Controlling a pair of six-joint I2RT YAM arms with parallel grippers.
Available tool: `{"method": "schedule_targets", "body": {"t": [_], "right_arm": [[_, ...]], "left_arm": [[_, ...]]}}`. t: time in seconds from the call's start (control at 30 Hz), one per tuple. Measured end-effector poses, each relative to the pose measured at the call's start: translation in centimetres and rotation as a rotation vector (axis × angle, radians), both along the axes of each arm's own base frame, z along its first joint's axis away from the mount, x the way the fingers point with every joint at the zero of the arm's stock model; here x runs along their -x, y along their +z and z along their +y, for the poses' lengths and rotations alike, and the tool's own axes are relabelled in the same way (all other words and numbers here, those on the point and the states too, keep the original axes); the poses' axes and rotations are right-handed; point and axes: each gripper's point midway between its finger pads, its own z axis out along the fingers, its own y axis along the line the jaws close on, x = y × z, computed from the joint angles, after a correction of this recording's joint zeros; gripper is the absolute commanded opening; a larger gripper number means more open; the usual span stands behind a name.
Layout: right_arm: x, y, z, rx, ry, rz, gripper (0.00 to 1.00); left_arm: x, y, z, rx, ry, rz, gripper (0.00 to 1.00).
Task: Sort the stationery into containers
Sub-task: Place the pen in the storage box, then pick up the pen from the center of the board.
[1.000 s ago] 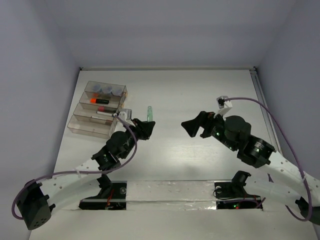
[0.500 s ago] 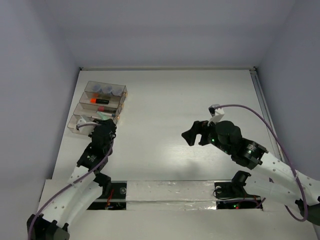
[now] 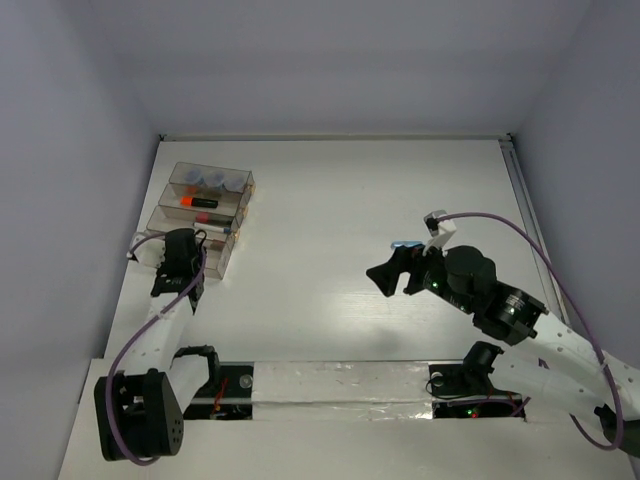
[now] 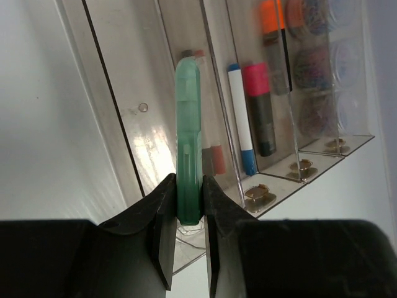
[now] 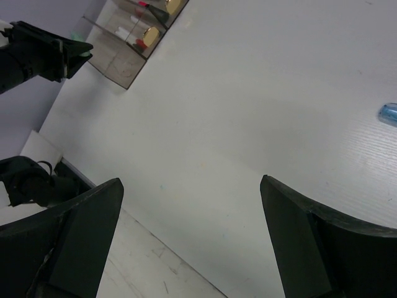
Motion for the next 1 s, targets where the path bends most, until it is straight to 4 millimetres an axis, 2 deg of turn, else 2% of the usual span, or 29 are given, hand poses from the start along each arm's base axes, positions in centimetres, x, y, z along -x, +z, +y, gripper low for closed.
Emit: {"method": "schedule_targets", "body": {"t": [0.3,0.5,0.6,0.63,0.73,0.8,0.9,1.0], "right_arm": [[0.3,-0.2,0.2,-0.001,0.016,0.006,0.98],[0.4,-0.5,0.2,0.003,0.022,0.012,0.98],[0.4,-0.8,0.1,0.01,0.022,0.016,0.98],[0.4,-0.9,0.1,0.011,0.021,0.017,0.98],[0.4,-0.9,0.0,0.016,0.018,0.017,0.98],[0.3,-1.0,-0.1,0.02,0.013,0.018,0.98],[0.2,-1.2,-0.3,0.031,0.001,0.02,0.92],[-0.1,-1.7,-0.9,0.059,-0.027,0.02,0.61]], "left_arm": [[-0.8,-0.3,0.2,0.051,0.009,0.006,0.0],[-1.1,-0.3,-0.1,0.076,0.005,-0.005,0.22],[-1.3,-0.2,-0.1,0.082,0.007,-0.019,0.43],[-1.4,-0.1,-0.1,0.084,0.007,-0.024,0.47],[-1.6,0.2,-0.1,0.088,0.008,-0.042,0.48],[-1.7,0.5,-0.1,0.088,0.007,-0.054,0.57],[-1.7,0.9,-0.2,0.086,0.005,-0.074,0.58],[-1.8,1.9,-0.4,0.081,-0.015,-0.112,0.62]]}}
